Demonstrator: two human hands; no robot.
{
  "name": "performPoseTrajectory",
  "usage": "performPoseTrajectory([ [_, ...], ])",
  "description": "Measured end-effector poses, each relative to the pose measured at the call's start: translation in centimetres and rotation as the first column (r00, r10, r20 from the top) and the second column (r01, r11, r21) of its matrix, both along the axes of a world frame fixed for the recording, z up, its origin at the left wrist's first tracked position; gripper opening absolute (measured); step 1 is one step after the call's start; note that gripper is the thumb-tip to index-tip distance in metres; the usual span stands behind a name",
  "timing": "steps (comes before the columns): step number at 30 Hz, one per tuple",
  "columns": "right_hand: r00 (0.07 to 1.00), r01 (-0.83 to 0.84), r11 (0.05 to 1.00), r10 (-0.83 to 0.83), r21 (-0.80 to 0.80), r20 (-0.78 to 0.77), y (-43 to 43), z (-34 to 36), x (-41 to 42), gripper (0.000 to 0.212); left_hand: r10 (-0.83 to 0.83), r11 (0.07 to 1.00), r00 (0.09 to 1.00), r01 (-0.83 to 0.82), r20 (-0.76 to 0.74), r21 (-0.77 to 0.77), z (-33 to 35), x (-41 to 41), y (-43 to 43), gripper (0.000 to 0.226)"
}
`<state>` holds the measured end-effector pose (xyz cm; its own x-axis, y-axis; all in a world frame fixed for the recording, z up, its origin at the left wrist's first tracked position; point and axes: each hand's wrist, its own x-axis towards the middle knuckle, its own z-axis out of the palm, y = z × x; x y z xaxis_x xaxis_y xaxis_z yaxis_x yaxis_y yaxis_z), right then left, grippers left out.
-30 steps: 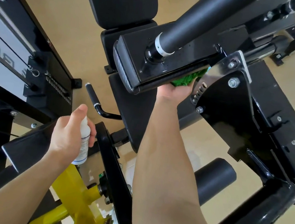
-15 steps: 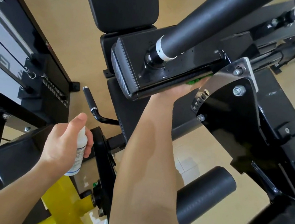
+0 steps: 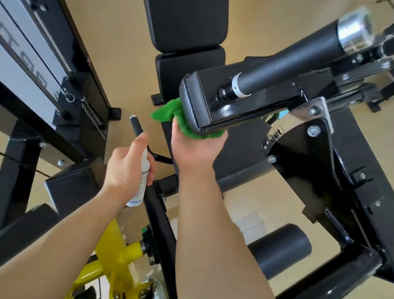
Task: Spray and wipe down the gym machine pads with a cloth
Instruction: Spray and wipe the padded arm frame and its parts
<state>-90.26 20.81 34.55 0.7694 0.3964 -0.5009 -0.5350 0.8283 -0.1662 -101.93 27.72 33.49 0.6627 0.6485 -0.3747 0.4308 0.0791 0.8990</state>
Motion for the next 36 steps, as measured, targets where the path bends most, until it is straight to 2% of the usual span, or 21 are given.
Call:
performPoseTrajectory([
  [3, 0.997, -0.081, 0.987, 0.079, -0.142, -0.02, -0.5, 1.1, -2.8, 0.05, 0.04, 0.998, 0.999, -0.039, 0.025, -0.055, 0.8, 0.1, 0.2, 0.071],
  [6, 0.995, 0.01, 0.981, -0.03, -0.193, -0.097, -2.4, 2.2, -2.2, 0.049, 0.048, 0.997, 0.998, -0.045, 0.049, -0.062, 1.4, -0.3, 0.3, 0.072],
  [11, 0.991, 0.057, 0.941, -0.092, -0.333, -0.092, -3.3, 4.3, -0.1, 0.05, 0.042, 0.999, 0.997, -0.041, 0.068, -0.02, 2.6, -1.6, 0.1, 0.071],
  [14, 0.989, 0.033, 0.854, -0.102, -0.518, -0.105, -2.3, 5.2, -0.2, 0.043, 0.029, 0.999, 0.996, -0.031, 0.087, 0.017, 3.3, -2.7, -0.1, 0.071],
  [16, 0.999, 0.004, 0.75, -0.036, -0.661, -0.035, -1.3, 5.6, -1.4, 0.045, 0.022, 0.999, 0.996, -0.024, 0.081, 0.025, 3.6, -3.4, -0.3, 0.071],
  [18, 0.999, 0.045, 0.664, -0.023, -0.746, 0.039, -1.0, 6.0, -2.9, 0.05, 0.022, 1.0, 0.997, -0.023, 0.076, 0.02, 3.8, -3.8, -0.6, 0.071],
  [24, 0.976, 0.216, 0.616, -0.147, -0.757, 0.159, -2.9, 5.4, 0.9, 0.056, -0.002, 0.997, 0.996, -0.004, 0.084, 0.075, 5.2, -4.4, -1.1, 0.076],
  [28, 0.973, 0.186, 0.645, -0.017, -0.741, 0.23, -2.9, 5.0, 1.5, 0.065, 0.054, 0.997, 0.995, -0.058, 0.082, 0.041, 5.5, -4.5, -1.9, 0.071],
  [31, 0.981, 0.167, 0.626, -0.026, -0.762, 0.194, -3.1, 5.1, -0.4, 0.056, 0.073, 0.997, 0.995, -0.075, 0.073, 0.024, 5.6, -4.9, -3.0, 0.069],
  [34, 0.969, 0.047, 0.586, 0.171, -0.809, 0.18, -2.9, 5.9, -5.2, 0.051, 0.114, 0.993, 0.99, -0.116, 0.084, 0.016, 6.2, -5.2, -4.3, 0.068],
  [36, 0.959, -0.067, 0.631, 0.255, -0.773, 0.125, -3.2, 6.2, -7.6, 0.046, 0.152, 0.988, 0.982, -0.155, 0.108, 0.016, 6.9, -5.4, -5.2, 0.068],
])
